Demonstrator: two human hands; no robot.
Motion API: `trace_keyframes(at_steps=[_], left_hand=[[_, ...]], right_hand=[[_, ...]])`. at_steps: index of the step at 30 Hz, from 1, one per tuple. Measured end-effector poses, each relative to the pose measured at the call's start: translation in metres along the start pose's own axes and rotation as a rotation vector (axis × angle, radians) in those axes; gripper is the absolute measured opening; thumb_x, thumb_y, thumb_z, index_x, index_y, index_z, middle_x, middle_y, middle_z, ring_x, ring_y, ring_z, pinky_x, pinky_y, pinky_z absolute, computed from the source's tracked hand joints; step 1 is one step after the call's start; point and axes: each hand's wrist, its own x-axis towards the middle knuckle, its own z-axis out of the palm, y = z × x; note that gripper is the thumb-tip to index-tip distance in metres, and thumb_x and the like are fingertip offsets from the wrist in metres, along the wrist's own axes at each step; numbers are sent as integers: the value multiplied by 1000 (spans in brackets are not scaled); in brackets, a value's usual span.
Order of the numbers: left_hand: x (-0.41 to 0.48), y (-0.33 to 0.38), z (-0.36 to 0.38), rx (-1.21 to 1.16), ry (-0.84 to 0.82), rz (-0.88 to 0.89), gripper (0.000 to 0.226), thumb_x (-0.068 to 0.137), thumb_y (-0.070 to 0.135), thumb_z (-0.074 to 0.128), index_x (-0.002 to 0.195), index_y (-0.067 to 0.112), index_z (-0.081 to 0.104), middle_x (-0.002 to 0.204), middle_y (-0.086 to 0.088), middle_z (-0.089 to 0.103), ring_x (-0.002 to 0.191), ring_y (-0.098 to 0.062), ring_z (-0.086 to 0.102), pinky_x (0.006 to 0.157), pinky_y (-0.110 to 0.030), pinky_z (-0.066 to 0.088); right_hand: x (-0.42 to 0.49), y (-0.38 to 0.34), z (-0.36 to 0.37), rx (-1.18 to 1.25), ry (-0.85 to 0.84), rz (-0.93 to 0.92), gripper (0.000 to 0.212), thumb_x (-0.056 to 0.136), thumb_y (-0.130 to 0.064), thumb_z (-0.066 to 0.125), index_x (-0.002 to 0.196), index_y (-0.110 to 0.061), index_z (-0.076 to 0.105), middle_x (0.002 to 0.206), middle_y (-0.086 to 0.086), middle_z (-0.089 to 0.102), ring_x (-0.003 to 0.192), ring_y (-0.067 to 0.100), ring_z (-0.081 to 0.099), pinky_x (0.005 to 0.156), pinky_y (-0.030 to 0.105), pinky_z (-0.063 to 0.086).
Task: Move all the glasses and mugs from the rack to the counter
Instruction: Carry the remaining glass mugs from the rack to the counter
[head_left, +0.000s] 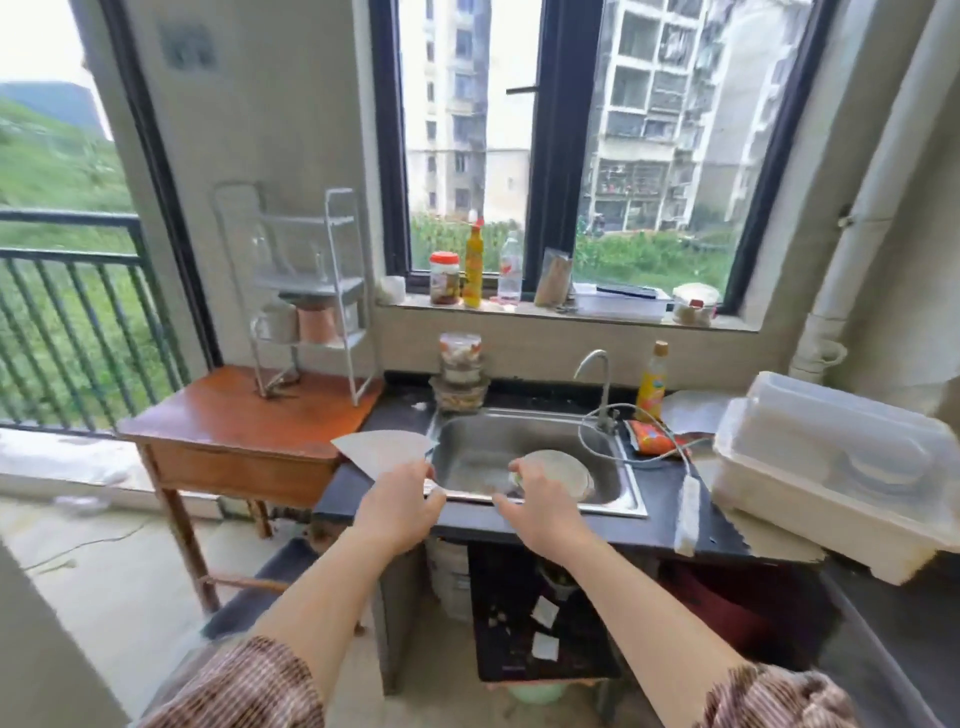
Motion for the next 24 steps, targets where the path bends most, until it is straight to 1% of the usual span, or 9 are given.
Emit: trace_keyframes(at_steps=[4,8,12,14,17,22,24], left_hand=[[34,-71,-47,14,74,-93,35,90,31,50,121,16,54,123,-11,60,113,-29,56,92,-38,46],[82,-127,-88,21,168,-168,35,91,34,47,123,22,52,124,-6,58,111,-26,55,90,-38,47],[142,-173,-118,-34,246,-210,35,90,33,50,123,22,53,125,-6,58,113,-26,54,90,-38,45],[175,-192,-129,-51,278,-216,35,89,33,51,122,21,55,123,-7,59,112,-27,55,92,-38,45],[225,-218,-142,-70,309,-223,33,90,33,51,120,21,55,120,-6,60,109,-26,55,91,-37,47],[306,-254,-159,-113,359,-238,32,90,30,51,120,20,55,120,-5,62,110,-25,56,88,-32,43],[336,-268,-164,-124,364,-229,36,90,29,51,124,19,53,123,-7,59,111,-26,56,90,-33,43]], right_hand=[[61,-70,42,-30,-48,-125,54,92,-35,55,139,-15,39,137,4,46,127,22,42,103,35,38],[131,-129,71,-54,-59,-230,54,92,-33,54,139,-13,39,138,5,45,132,24,38,105,36,37],[205,-174,92,-52,-34,-307,44,91,-34,56,129,-14,47,128,5,50,124,24,42,100,37,39],[244,-191,103,-53,-29,-341,47,90,-34,57,131,-12,46,129,6,51,125,24,42,101,36,39],[304,-213,119,-60,-26,-373,55,91,-35,56,138,-12,41,133,7,50,126,25,42,103,36,38],[396,-247,138,-23,-18,-378,56,91,-34,57,140,-12,40,137,6,48,128,24,42,105,35,38],[426,-258,146,-4,-21,-369,55,91,-33,57,139,-13,40,136,4,48,126,23,44,103,34,39]])
